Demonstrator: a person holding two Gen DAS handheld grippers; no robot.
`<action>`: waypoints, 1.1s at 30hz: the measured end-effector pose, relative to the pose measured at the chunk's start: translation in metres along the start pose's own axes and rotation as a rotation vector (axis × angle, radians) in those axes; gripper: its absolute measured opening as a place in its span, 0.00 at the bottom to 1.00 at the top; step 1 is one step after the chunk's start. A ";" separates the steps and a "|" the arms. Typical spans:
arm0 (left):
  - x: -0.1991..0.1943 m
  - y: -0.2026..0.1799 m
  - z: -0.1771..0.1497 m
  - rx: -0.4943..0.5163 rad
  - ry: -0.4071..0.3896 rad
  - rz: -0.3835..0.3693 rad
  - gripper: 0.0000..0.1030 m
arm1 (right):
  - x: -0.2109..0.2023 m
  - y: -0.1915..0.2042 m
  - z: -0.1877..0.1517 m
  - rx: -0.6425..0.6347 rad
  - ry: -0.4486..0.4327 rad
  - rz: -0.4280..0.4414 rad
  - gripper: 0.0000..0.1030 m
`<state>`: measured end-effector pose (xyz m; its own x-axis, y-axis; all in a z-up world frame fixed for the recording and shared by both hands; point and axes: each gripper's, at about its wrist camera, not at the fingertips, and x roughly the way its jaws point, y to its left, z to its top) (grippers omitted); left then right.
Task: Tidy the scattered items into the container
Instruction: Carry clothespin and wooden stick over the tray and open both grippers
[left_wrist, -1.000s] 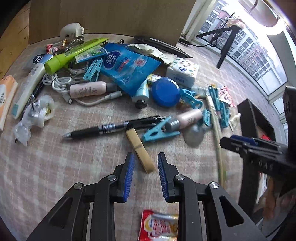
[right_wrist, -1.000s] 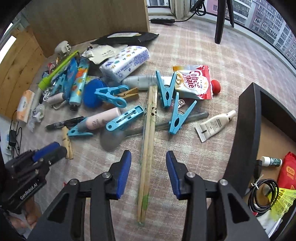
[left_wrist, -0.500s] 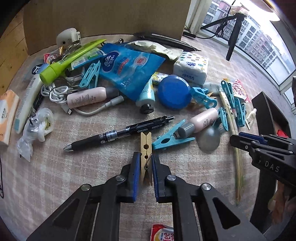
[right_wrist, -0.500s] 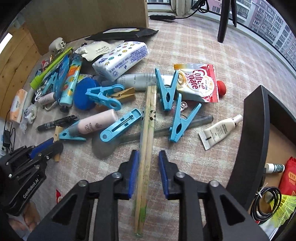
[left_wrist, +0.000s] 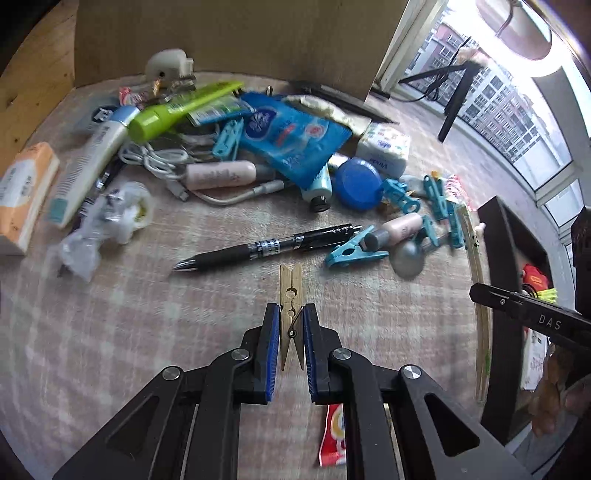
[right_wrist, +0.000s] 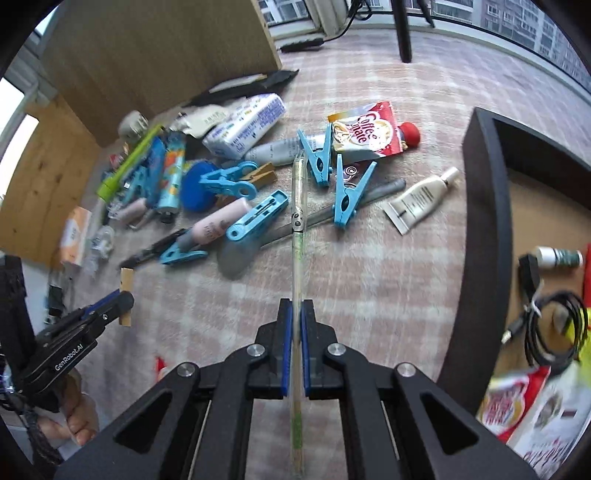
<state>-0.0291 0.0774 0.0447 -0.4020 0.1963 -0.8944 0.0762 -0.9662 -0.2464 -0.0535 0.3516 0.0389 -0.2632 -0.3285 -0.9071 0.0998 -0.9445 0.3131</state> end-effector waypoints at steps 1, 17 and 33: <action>-0.006 -0.002 -0.001 0.001 -0.006 -0.007 0.11 | -0.005 -0.001 -0.002 0.007 -0.009 0.010 0.05; -0.031 -0.151 -0.013 0.244 -0.009 -0.212 0.11 | -0.106 -0.077 -0.028 0.195 -0.203 -0.055 0.05; -0.010 -0.309 -0.050 0.493 0.045 -0.323 0.11 | -0.191 -0.229 -0.094 0.432 -0.287 -0.277 0.05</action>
<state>-0.0031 0.3826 0.1107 -0.2940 0.4904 -0.8204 -0.4809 -0.8177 -0.3165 0.0643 0.6314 0.1136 -0.4789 -0.0011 -0.8779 -0.3938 -0.8935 0.2160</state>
